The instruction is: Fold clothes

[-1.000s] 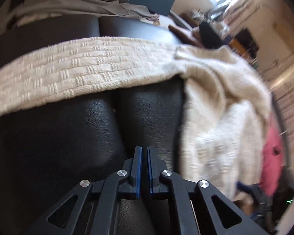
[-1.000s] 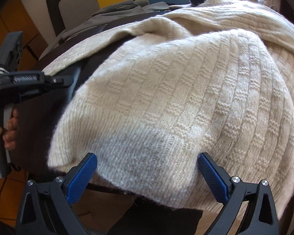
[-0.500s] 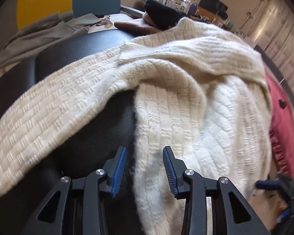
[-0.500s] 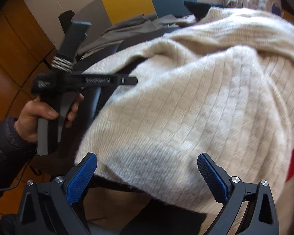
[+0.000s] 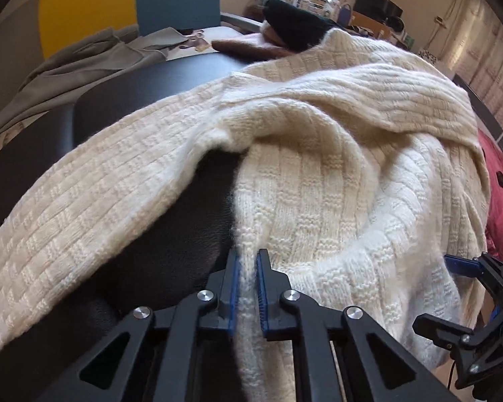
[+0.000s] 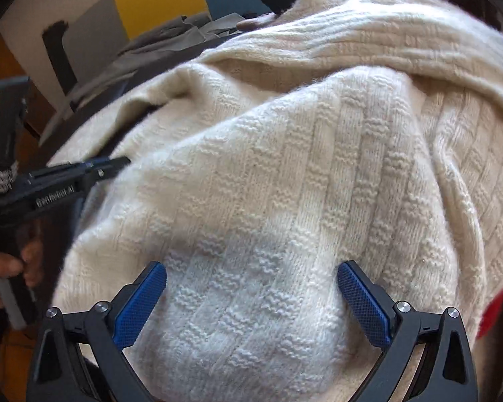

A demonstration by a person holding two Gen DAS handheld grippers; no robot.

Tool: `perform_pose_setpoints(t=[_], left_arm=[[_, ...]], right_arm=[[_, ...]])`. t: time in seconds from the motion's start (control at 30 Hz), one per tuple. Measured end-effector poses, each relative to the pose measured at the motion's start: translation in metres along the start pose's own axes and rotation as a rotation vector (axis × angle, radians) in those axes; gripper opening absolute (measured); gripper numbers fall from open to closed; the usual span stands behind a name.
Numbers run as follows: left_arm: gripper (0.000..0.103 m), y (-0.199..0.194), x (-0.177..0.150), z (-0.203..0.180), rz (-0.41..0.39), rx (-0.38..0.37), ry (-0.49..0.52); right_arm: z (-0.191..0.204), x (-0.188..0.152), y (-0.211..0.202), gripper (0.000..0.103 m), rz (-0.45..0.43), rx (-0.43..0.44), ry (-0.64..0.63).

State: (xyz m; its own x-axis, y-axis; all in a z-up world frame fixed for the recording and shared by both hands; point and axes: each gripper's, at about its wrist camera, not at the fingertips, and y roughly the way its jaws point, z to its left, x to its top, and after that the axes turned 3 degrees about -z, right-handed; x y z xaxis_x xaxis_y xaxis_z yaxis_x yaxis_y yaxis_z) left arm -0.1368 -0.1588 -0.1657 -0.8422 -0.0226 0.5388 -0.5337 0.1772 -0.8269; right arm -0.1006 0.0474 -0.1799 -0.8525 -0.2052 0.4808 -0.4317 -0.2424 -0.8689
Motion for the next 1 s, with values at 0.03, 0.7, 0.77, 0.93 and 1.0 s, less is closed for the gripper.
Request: perform_pose_setpoints(t=[0.03, 0.7, 0.77, 0.93, 1.0], left_arm=[[0.008, -0.003, -0.002, 0.004, -0.003, 0.0, -0.014], [0.031, -0.161, -0.119, 0.21, -0.248, 0.179, -0.539], [0.036, -0.177, -0.135, 0.246, -0.268, 0.254, -0.623], [0.041, -0.174, -0.151, 0.296, -0.197, 0.199, -0.724], [0.041, -0.161, -0.146, 0.3, -0.181, 0.184, -0.717]], right_arm=[[0.007, -0.001, 0.002, 0.103, 0.012, -0.029, -0.026], [0.063, -0.035, -0.012, 0.103, -0.064, -0.085, -0.064], [0.06, -0.029, -0.005, 0.103, -0.064, -0.095, -0.061], [0.063, -0.018, 0.005, 0.103, -0.068, -0.108, -0.048], [0.067, -0.015, 0.009, 0.103, -0.075, -0.111, -0.042]])
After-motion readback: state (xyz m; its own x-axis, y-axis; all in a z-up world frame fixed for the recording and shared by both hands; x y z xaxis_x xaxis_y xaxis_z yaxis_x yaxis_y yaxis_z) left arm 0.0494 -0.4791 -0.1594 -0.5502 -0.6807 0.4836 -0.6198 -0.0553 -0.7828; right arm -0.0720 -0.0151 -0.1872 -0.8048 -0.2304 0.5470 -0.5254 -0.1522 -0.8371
